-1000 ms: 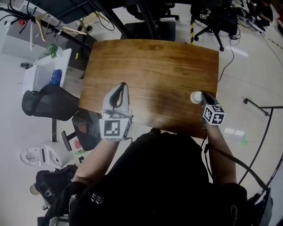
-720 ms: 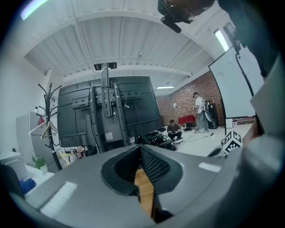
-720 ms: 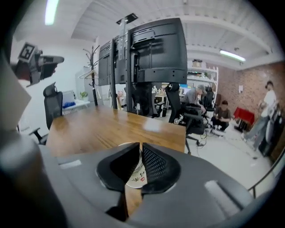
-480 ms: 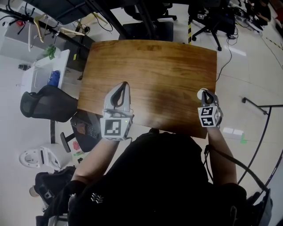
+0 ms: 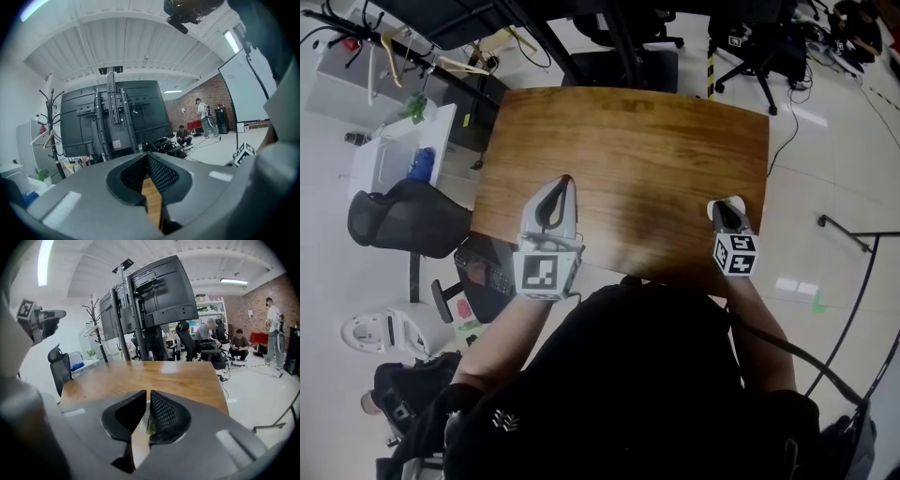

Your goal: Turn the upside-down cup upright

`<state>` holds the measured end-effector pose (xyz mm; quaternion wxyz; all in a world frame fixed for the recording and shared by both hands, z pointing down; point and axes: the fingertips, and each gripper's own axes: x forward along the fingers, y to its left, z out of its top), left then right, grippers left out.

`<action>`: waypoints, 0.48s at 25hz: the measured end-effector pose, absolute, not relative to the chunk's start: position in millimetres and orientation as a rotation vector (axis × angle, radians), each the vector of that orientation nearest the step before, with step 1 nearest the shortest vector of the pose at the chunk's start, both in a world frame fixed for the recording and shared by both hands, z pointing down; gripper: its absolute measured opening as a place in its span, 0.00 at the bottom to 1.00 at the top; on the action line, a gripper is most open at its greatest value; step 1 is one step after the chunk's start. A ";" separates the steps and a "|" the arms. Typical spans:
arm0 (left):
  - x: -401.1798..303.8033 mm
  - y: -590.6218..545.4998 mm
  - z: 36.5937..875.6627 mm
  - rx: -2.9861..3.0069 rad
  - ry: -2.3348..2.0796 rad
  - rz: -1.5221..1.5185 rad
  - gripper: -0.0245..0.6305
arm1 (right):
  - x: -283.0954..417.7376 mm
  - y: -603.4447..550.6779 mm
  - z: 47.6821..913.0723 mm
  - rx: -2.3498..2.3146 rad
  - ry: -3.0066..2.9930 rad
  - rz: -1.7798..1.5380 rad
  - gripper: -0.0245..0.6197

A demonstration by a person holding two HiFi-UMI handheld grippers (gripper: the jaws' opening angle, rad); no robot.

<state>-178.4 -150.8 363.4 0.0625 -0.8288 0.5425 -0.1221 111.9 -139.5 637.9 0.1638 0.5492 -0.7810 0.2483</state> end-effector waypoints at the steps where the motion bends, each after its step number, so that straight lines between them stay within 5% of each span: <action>1: -181.1 -151.2 363.0 -2.500 1.645 -0.371 0.04 | 111.2 -140.0 643.4 1.568 -2.220 0.738 0.04; 12: -191.1 -149.7 362.1 -2.489 1.656 -0.393 0.04 | 107.3 -137.6 663.0 1.571 -2.240 0.811 0.05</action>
